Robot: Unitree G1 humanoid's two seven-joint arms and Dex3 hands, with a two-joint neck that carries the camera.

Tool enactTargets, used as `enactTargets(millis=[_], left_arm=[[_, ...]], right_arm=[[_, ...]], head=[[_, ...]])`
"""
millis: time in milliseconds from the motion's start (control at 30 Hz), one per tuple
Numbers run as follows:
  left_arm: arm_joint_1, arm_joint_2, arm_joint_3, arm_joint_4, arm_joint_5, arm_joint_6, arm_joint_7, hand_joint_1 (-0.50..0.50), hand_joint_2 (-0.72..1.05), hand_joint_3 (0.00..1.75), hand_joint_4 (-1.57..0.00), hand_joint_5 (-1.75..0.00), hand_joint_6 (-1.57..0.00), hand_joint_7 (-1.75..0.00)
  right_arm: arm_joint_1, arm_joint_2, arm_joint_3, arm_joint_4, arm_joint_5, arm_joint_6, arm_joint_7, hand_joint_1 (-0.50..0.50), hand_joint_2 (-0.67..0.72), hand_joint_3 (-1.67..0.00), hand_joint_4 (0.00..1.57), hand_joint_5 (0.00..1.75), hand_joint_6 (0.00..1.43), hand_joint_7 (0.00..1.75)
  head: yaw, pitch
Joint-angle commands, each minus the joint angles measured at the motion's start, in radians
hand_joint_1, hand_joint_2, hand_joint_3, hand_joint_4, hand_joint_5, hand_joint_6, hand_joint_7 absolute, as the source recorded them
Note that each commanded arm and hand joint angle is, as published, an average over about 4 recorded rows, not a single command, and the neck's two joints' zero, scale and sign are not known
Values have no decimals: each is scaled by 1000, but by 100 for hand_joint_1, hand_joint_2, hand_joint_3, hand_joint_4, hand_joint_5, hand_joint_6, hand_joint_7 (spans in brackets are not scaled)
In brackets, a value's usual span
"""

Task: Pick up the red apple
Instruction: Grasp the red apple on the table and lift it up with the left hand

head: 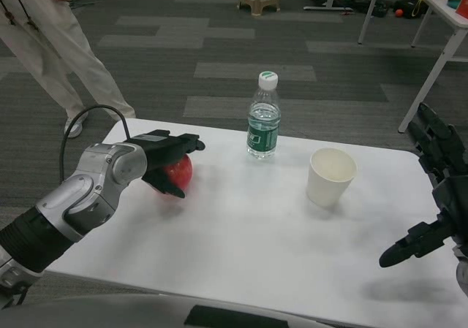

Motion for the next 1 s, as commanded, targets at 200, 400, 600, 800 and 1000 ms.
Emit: enactTargets(millis=[200, 400, 600, 800, 1000], left_arm=[[16, 0, -43, 52, -71, 14, -78, -48, 83, 83, 0, -175, 0, -119], [5, -7, -43, 61, -74, 11, -87, -50, 78, 105, 0, -175, 0, -152], [6, -30, 1, 64, -73, -27, -74, -50, 87, 96, 0, -175, 0, -154], [36, -61, 116, 47, -91, -75, -26, -50, 85, 87, -4, -175, 0, -154], [37, -71, 185, -22, -108, -80, 1, -50, 78, 87, -7, -175, 0, -154]], right_arm=[[-7, 3, 4, 7, 7, -6, 0, -42, 41, 0, 0, 0, 0, 14], [-7, 3, 4, 7, 7, -6, 0, -42, 41, 0, 0, 0, 0, 14], [-8, 3, 4, 7, 7, -6, 0, -42, 41, 0, 0, 0, 0, 14], [-7, 4, 3, 5, 7, -6, 0, -42, 41, 0, 0, 0, 0, 14], [-7, 5, 3, 5, 7, -6, 0, -42, 39, 0, 0, 0, 0, 14]], head=[[3, -6], [2, -5], [3, 0], [-2, 7], [5, 15]])
